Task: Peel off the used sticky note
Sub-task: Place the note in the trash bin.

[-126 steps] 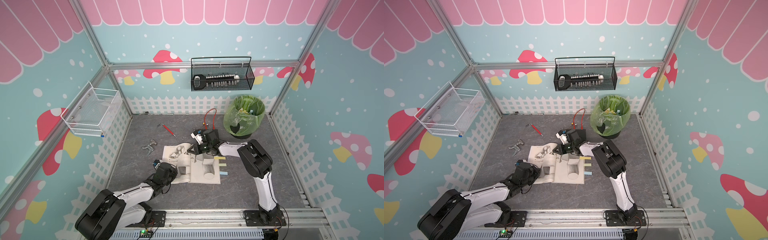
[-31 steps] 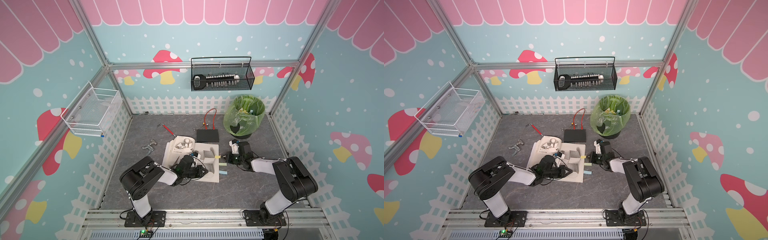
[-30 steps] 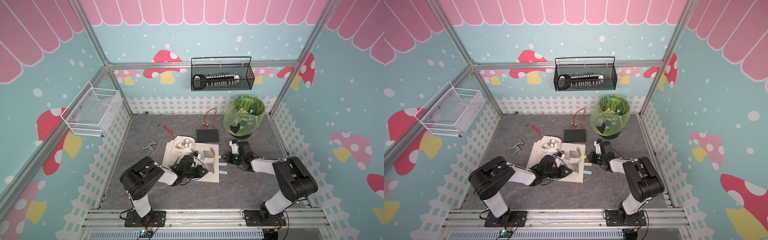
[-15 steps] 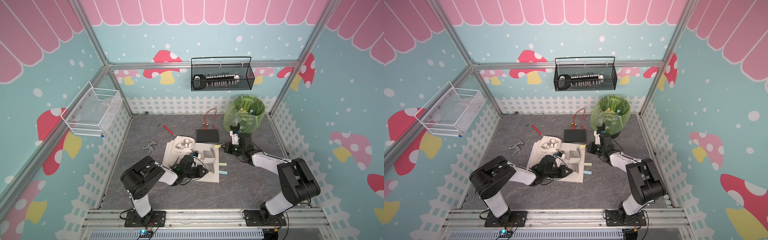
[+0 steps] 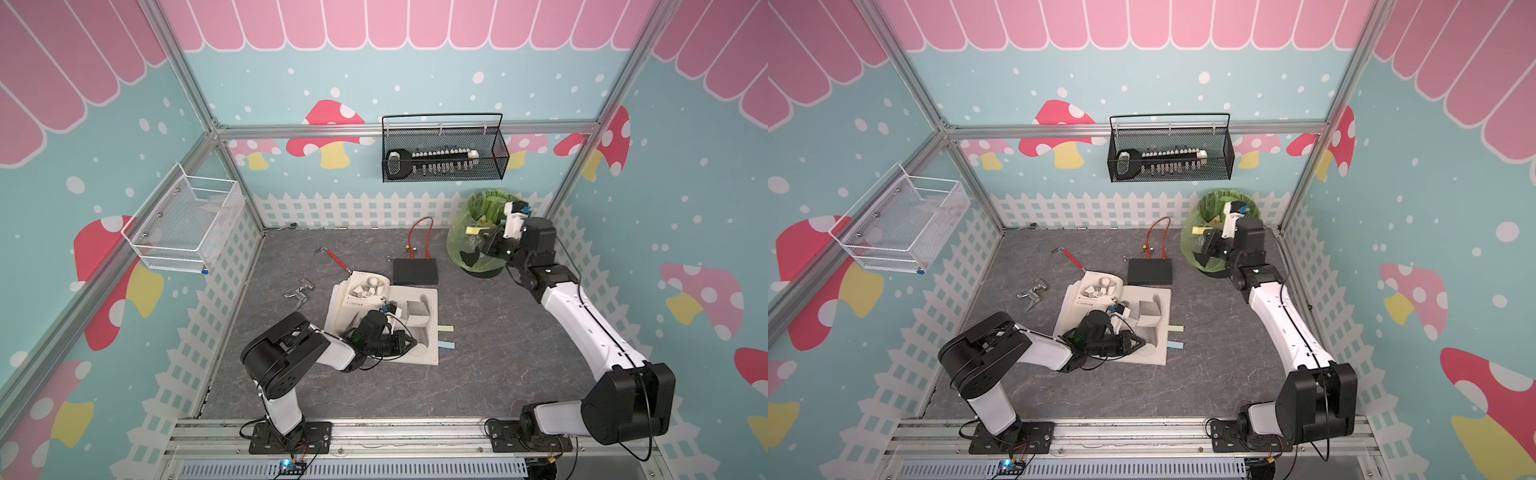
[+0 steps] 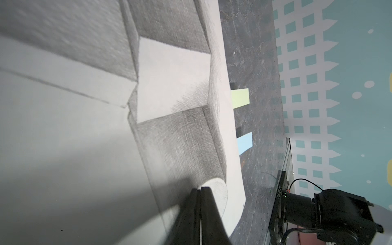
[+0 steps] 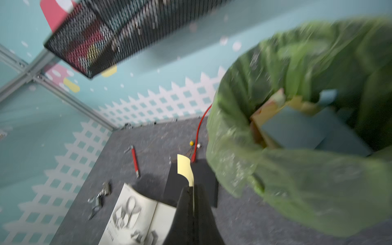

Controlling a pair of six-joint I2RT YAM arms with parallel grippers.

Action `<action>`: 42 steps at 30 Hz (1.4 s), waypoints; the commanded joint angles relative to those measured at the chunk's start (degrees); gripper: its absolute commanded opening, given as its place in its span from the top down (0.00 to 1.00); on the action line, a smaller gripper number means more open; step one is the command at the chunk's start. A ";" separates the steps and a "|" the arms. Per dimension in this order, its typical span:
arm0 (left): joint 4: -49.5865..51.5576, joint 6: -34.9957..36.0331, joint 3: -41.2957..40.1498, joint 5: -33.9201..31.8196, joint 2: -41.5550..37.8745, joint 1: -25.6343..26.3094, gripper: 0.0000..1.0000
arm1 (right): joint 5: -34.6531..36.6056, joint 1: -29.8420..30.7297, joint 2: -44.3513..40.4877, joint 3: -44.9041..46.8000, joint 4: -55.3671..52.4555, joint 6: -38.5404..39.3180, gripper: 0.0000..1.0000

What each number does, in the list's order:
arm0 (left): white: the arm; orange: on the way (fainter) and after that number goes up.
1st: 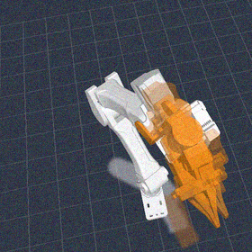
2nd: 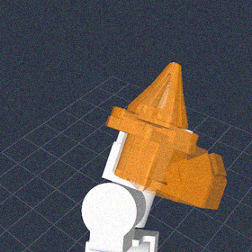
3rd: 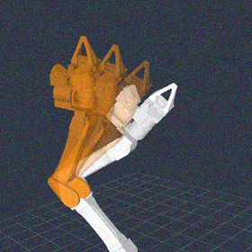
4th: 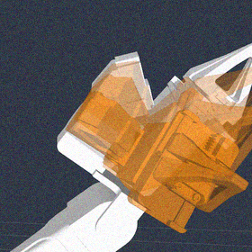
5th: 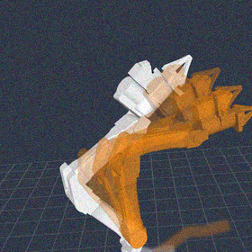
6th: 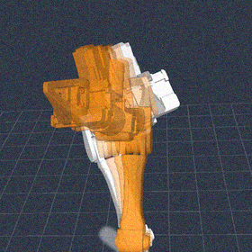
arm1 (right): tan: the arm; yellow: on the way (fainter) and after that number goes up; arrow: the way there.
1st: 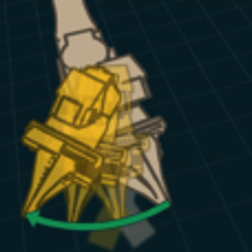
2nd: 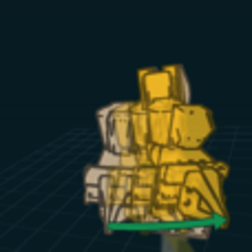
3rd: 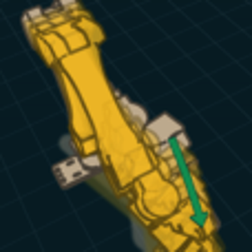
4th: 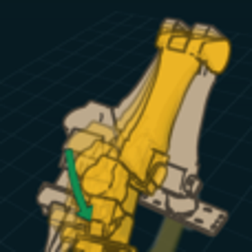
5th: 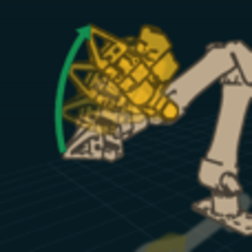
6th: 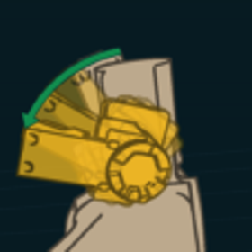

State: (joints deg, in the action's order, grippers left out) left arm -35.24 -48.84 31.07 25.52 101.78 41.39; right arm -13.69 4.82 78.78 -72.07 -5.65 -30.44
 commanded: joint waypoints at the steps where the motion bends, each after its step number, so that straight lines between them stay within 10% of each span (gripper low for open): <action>1: 7.99 0.88 -2.40 -2.58 0.00 -0.63 0.92 | 0.71 -3.72 3.76 -4.18 -7.33 4.35 1.00; 17: 13.50 3.31 -0.05 -4.59 -4.59 -0.69 0.92 | -4.31 -7.01 17.96 -22.24 -9.70 6.78 0.32; 29: 13.88 3.13 -0.40 -5.08 -5.71 -0.64 0.92 | -0.43 -6.92 25.37 -29.39 -15.29 10.82 0.32; 42: 14.34 3.12 -0.56 -5.48 -5.90 -0.95 0.92 | 25.10 -7.02 27.78 -35.20 -16.14 19.22 0.32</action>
State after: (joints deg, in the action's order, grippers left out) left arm -24.95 -47.07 31.20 22.28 96.27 41.28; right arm 4.56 -1.93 106.02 -104.99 -22.11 -14.22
